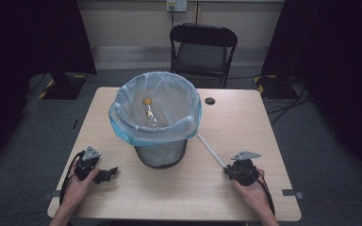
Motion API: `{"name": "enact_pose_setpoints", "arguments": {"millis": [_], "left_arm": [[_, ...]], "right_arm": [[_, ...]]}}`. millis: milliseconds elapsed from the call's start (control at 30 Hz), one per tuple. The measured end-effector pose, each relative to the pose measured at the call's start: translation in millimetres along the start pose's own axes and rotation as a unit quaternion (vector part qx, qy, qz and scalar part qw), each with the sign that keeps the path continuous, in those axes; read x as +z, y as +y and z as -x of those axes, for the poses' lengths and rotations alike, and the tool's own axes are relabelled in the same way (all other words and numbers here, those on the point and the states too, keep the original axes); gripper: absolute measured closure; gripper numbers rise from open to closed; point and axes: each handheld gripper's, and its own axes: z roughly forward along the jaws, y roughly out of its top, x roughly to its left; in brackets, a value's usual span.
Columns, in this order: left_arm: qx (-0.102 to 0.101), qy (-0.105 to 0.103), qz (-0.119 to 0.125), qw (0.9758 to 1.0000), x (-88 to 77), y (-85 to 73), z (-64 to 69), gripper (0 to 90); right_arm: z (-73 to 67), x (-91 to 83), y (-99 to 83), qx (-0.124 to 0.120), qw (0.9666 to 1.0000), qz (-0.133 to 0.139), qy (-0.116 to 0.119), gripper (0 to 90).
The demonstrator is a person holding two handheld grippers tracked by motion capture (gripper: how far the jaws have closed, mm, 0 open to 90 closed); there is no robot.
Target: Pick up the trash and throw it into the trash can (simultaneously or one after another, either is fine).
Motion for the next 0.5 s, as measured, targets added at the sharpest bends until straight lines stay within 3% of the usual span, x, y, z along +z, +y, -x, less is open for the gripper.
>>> {"name": "enact_pose_setpoints", "arguments": {"millis": [300,500], "left_arm": [[0.000,0.000,0.000,1.0000,0.0,0.0,0.0,4.3],[0.000,0.000,0.000,1.0000,0.1,0.0,-0.1,4.3]], "right_arm": [[2.8,-0.3,1.3,0.018,0.9998,-0.003,0.008,80.3],[4.7,-4.8,3.5,0.028,0.9994,0.017,0.012,80.3]]}}
